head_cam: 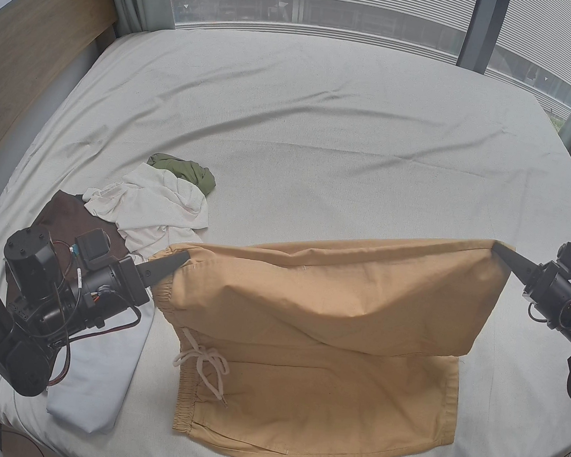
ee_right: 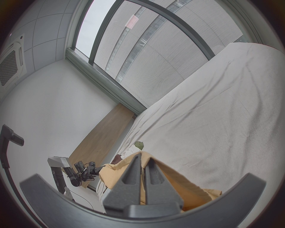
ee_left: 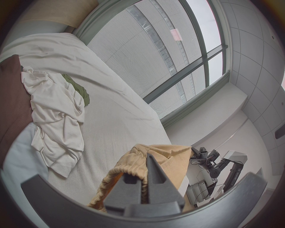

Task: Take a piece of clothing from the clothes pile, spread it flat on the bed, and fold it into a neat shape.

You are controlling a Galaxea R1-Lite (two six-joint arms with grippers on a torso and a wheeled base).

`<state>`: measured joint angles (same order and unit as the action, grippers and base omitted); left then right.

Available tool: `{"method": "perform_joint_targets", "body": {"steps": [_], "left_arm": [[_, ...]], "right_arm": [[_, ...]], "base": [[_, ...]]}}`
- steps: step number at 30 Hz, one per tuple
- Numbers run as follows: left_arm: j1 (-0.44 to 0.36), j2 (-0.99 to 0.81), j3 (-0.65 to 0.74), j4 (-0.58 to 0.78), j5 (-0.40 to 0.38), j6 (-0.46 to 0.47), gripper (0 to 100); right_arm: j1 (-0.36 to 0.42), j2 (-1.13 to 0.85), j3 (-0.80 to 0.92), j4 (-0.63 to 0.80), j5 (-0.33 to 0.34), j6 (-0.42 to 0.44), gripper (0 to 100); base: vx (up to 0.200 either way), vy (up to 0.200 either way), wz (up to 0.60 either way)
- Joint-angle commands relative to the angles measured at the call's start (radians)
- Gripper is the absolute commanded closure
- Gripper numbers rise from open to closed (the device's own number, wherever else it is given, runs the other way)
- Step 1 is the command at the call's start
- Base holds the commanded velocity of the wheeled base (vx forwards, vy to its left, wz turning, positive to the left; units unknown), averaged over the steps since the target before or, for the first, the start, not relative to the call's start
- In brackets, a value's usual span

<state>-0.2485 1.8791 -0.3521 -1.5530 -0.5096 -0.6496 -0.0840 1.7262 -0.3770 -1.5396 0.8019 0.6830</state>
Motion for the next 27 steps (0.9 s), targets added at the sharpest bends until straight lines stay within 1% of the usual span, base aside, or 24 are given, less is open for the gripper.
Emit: {"method": "perform_joint_targets", "body": {"steps": [1,5,8,11,17,25,27], "left_arm": [[0.000,0.005,-0.004,-0.002,0.000,-0.001,100],[-0.002,0.009,-0.011,-0.001,0.000,0.001,100],[-0.005,0.038,-0.024,-0.002,0.000,0.019,100],[-0.005,0.051,-0.022,-0.002,0.000,0.047,100],[0.000,0.060,-0.038,-0.004,0.000,0.065,100],[0.002,0.060,-0.047,-0.004,0.002,0.065,100],[-0.005,0.057,-0.045,-0.004,0.013,0.067,100]], "right_arm": [[-0.008,0.007,-0.002,-0.001,0.000,0.000,100],[-0.026,0.009,-0.011,-0.001,0.002,0.000,100],[-0.046,0.009,-0.014,-0.001,0.006,0.006,100],[-0.057,0.007,-0.014,-0.001,0.026,0.007,100],[-0.075,0.007,-0.016,-0.001,0.030,0.010,100],[-0.072,0.007,-0.011,0.001,0.030,0.010,100],[-0.065,0.007,-0.005,-0.001,0.030,0.010,100]], "base": [[0.000,0.000,0.00],[0.000,0.000,0.00],[0.000,0.000,0.00],[0.000,0.000,0.00],[0.000,0.000,0.00],[0.000,0.000,0.00],[0.000,0.000,0.00]]}}
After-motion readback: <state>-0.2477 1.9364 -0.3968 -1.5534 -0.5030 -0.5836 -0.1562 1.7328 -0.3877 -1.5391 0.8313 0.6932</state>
